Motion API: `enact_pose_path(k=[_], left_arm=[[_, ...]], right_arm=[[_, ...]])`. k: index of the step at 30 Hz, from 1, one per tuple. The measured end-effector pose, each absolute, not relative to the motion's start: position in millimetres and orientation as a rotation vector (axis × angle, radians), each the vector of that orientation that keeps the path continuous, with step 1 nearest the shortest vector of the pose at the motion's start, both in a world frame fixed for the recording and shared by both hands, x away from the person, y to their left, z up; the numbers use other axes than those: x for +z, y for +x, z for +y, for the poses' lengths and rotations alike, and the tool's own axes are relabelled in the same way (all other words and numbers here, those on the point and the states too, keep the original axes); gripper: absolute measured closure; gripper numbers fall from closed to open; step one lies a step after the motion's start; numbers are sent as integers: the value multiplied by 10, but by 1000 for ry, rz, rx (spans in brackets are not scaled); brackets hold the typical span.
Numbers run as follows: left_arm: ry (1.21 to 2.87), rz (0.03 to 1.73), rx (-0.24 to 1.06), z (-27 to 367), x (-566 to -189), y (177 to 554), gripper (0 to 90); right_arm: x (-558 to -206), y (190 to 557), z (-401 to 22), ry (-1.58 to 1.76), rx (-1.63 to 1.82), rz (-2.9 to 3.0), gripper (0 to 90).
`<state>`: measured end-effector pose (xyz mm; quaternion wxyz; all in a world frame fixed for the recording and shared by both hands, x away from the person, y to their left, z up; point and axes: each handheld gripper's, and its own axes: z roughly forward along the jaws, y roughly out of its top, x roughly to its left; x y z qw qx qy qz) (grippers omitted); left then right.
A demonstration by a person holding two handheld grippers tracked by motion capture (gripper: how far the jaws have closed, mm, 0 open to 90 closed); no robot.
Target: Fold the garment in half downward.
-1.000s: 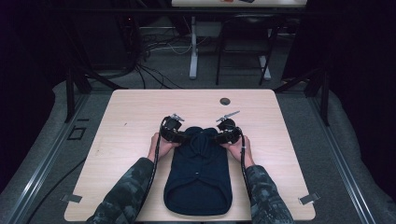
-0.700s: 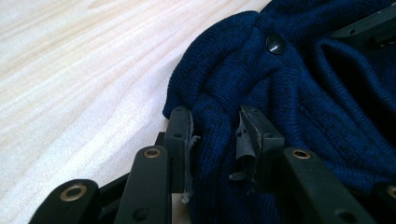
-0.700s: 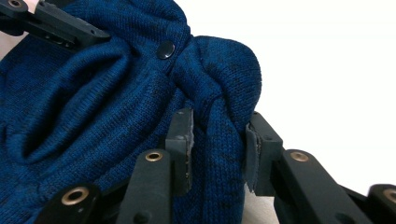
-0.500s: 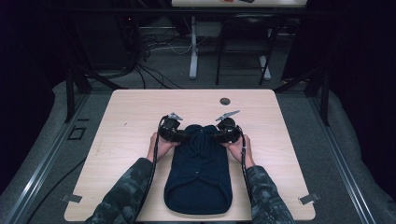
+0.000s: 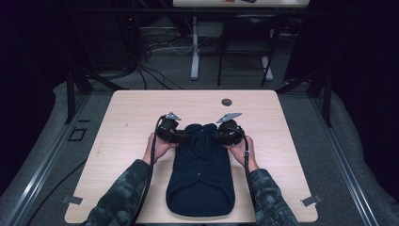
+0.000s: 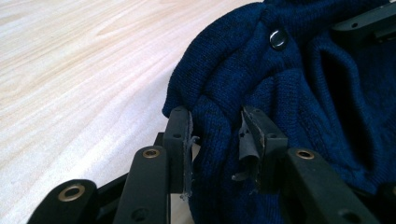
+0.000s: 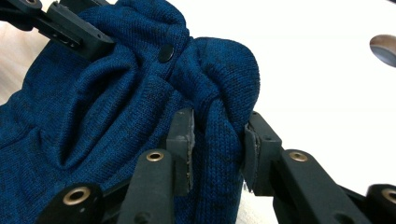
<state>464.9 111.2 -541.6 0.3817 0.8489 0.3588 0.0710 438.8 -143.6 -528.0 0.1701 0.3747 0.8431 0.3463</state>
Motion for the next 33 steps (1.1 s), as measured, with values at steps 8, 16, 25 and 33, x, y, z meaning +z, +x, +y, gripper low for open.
enact_pose_path(k=[8, 16, 25, 33], left_arm=[[2158, 861, 189, 1114, -5320, 4579, 673], [2144, 811, 225, 1103, -5223, 4495, 693], [2156, 765, 266, 1070, -5116, 4402, 693], [2164, 732, 293, 1064, -5044, 4342, 698]], right_arm=[[-5221, 4299, -1491, 1019, 1010, 2368, 673], [-5124, 4216, -1560, 1005, 1039, 2359, 666], [-5052, 4143, -1596, 997, 1061, 2354, 662], [-4998, 4090, -1622, 984, 1067, 2358, 656]])
